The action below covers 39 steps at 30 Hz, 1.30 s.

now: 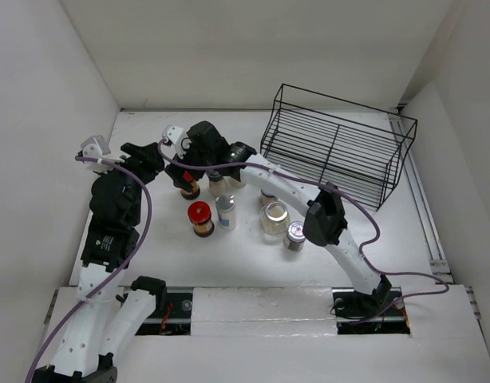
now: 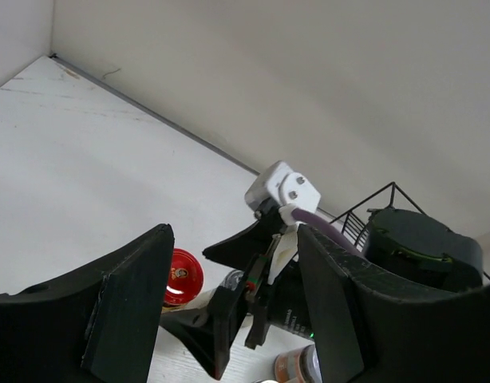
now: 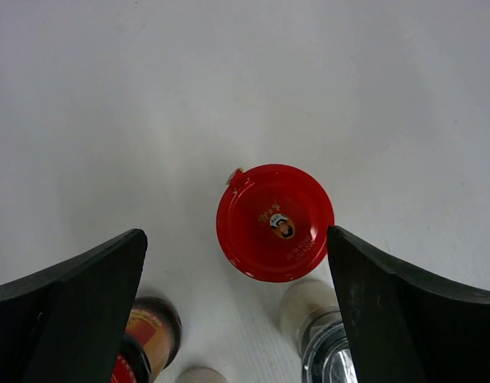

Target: Organize the condiment bottles

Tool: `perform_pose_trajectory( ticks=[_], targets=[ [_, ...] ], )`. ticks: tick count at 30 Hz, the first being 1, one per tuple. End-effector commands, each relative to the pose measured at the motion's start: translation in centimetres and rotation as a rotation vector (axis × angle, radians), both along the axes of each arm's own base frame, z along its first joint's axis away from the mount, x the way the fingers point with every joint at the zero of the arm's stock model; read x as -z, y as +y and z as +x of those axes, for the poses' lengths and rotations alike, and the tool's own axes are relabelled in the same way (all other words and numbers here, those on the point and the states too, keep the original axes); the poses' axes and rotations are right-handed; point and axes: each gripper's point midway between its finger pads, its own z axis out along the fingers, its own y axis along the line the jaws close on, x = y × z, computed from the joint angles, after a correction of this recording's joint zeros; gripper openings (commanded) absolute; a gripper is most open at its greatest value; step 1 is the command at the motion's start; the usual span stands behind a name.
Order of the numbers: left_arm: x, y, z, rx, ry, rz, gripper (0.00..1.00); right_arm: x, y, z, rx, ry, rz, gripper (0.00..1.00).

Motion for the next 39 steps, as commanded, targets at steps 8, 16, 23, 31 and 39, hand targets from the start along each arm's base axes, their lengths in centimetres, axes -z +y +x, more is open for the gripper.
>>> perform_pose_trajectory(
  ticks=[8, 16, 23, 31, 39],
  targets=[
    [-1.4, -0.5, 0.0, 0.034, -0.065, 0.0, 0.59, 0.7, 0.2, 1.7, 0.07, -0.07, -0.008, 1.0],
    [-1.1, -0.5, 0.2, 0.032, -0.056, 0.011, 0.59, 2.0, 1.1, 2.5, 0.079, -0.086, 0.007, 1.0],
    [-1.8, 1.4, -1.1, -0.062, -0.08, -0.018, 0.59, 2.5, 2.3, 3.1, 0.107, -0.094, 0.118, 0.94],
    [-2.1, 1.7, -1.6, -0.071, -0.092, -0.03, 0.59, 2.6, 2.9, 3.3, 0.119, -0.083, 0.146, 0.67],
    [-2.3, 2.0, -1.9, -0.089, -0.102, -0.044, 0.59, -13.4, 0.5, 3.5, 0.094, -0.211, 0.491, 0.52]
  ],
)
